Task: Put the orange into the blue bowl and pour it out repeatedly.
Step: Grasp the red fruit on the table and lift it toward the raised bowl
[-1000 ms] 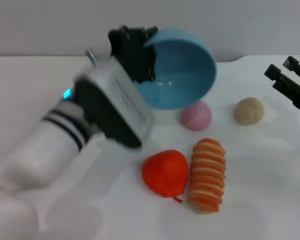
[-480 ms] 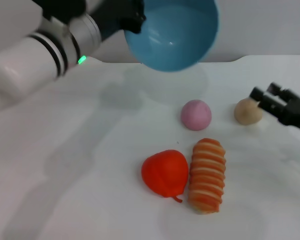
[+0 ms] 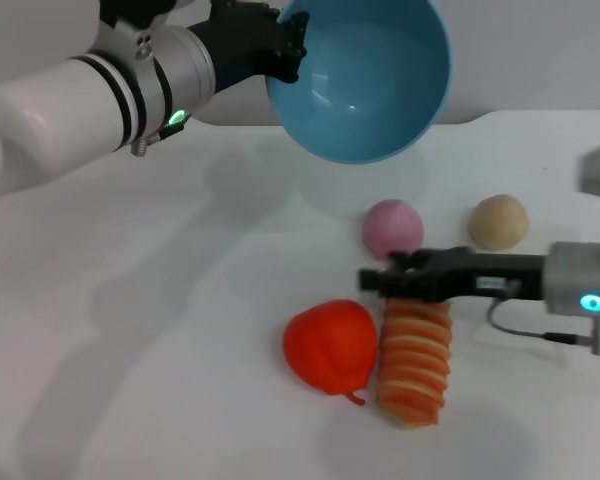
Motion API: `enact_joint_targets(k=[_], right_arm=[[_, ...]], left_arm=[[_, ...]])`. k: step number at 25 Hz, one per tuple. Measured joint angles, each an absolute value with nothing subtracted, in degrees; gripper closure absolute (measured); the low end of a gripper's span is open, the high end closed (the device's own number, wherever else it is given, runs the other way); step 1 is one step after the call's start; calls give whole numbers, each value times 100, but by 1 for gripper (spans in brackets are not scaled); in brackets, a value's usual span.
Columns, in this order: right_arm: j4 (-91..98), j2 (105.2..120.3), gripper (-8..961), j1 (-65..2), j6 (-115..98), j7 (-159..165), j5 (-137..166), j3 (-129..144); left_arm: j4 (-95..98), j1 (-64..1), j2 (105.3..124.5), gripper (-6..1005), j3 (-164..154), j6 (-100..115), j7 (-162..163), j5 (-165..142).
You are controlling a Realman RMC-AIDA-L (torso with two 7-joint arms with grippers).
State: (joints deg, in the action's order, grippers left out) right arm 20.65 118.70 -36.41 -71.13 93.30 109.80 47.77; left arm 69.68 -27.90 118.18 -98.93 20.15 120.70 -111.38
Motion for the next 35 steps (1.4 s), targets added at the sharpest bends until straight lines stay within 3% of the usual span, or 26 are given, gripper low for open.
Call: enact_joint_targets(k=[8, 19, 30, 35], right_arm=[[1671, 11918, 197, -4318, -6918, 9591, 11156, 5618], [1734, 11916, 201, -4300, -6813, 9738, 11179, 6181], [1999, 11915, 654, -4099, -6914, 9403, 11097, 6125], [2028, 11904, 711, -4029, -7189, 9108, 10847, 6109]], left_arm=[[6853, -2778, 11812, 1000, -9913, 2024, 12098, -11126], [6714, -2816, 11820, 999, -9929, 1985, 12076, -11118], [6660, -2805, 11812, 1000, -9921, 1980, 12070, -11118], [6629, -2799, 11812, 1000, -9930, 1926, 12057, -11118]])
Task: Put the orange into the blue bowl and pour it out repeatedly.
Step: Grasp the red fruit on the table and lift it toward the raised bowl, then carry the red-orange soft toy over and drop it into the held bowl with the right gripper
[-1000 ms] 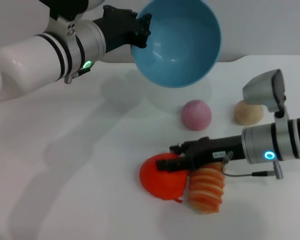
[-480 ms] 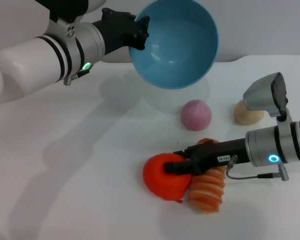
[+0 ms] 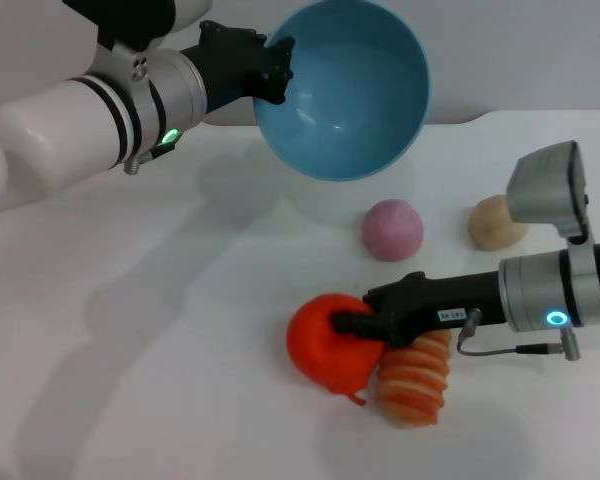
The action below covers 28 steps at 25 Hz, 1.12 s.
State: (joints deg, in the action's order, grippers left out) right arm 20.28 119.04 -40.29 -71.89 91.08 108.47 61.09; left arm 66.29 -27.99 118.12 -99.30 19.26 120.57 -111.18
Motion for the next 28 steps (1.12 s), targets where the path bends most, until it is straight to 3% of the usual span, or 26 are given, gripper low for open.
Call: enact_joint_targets(k=[7, 13, 19, 28], right_arm=[[2752, 11836, 787, -3530, -8049, 8721, 9965, 6101], [4128, 11835, 836, -2957, -8696, 8765, 9642, 5810], [4217, 11819, 910, -2980, -8968, 8767, 9639, 5318], [4124, 11835, 925, -3143, -8790, 8746, 9675, 5319]], left_arm=[[6668, -2765, 11804, 999, -9956, 1943, 12076, -11259], [6919, -2948, 11796, 999, -9411, 3295, 12669, -12187], [7279, -3124, 11802, 999, -9373, 4463, 14040, -13916], [7507, -3497, 11821, 1000, -9447, 6088, 14539, -14204]])
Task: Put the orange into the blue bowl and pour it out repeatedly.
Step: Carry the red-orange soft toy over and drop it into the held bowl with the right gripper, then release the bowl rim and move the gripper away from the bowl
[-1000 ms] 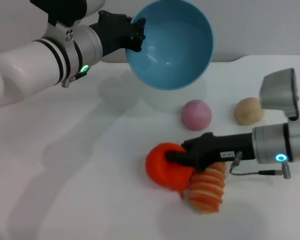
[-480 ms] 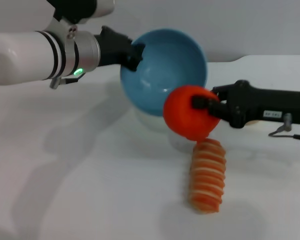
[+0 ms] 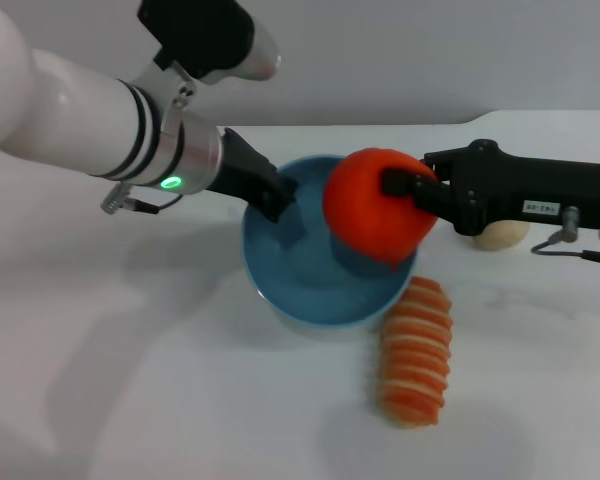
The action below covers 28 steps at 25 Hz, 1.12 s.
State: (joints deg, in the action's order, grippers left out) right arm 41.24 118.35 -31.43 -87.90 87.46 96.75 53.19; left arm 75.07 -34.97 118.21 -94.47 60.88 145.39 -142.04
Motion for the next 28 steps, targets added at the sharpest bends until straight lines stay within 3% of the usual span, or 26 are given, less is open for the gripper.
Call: enact_joint_targets(k=[13, 18, 21, 28], right_arm=[[3590, 11830, 917, -3345, -8376, 8854, 9699, 5320], [3626, 11829, 713, -3278, -8373, 8856, 9665, 5202], [3619, 11829, 487, -3243, -8370, 8855, 9660, 4990], [3587, 11833, 461, -2983, -8353, 8821, 9652, 4553]], left_arm=[[7565, -3542, 11849, 1000, -9690, 6124, 14729, -14158], [7560, -3519, 11848, 1000, -9690, 6123, 14763, -14157], [7500, -3518, 11831, 999, -9661, 6156, 14827, -14180], [7232, -3541, 11819, 1001, -9667, 6405, 15076, -14358]])
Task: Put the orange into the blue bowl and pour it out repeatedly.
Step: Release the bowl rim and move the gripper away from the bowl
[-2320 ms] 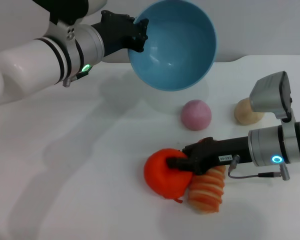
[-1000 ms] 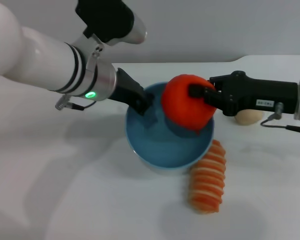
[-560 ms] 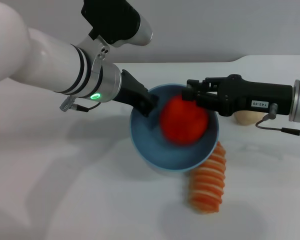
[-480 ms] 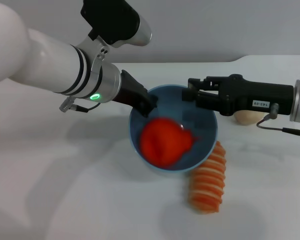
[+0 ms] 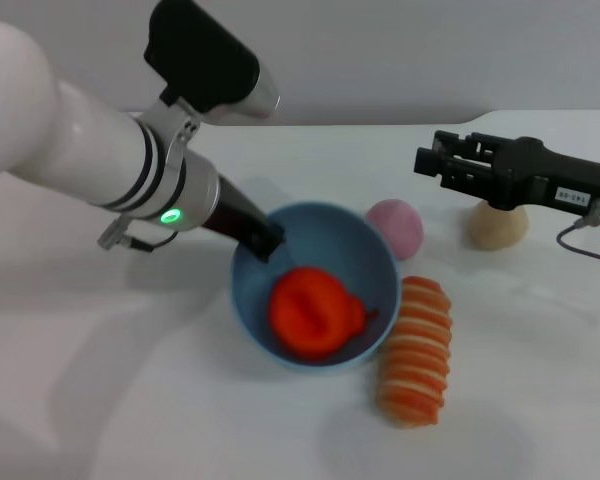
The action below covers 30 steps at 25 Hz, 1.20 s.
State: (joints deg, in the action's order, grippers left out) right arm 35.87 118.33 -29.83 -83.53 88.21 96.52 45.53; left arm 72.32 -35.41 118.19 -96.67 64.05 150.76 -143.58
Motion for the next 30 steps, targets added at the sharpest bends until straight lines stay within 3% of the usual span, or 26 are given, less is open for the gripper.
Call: enact_joint_targets(k=[12, 23, 30], right_arm=[[3575, 11831, 389, -2891, -8323, 8811, 9649, 4477], [3357, 11828, 323, -2886, -8158, 8787, 9452, 4411], [3331, 11829, 276, -2831, -8109, 8683, 9431, 4364]], left_arm=[[6884, -3609, 11829, 999, -9944, 6391, 15153, -14523], [7262, -3451, 11845, 848, -10232, 6334, 15526, -15112], [7606, -3353, 11829, 656, -10222, 6363, 15532, -15149]])
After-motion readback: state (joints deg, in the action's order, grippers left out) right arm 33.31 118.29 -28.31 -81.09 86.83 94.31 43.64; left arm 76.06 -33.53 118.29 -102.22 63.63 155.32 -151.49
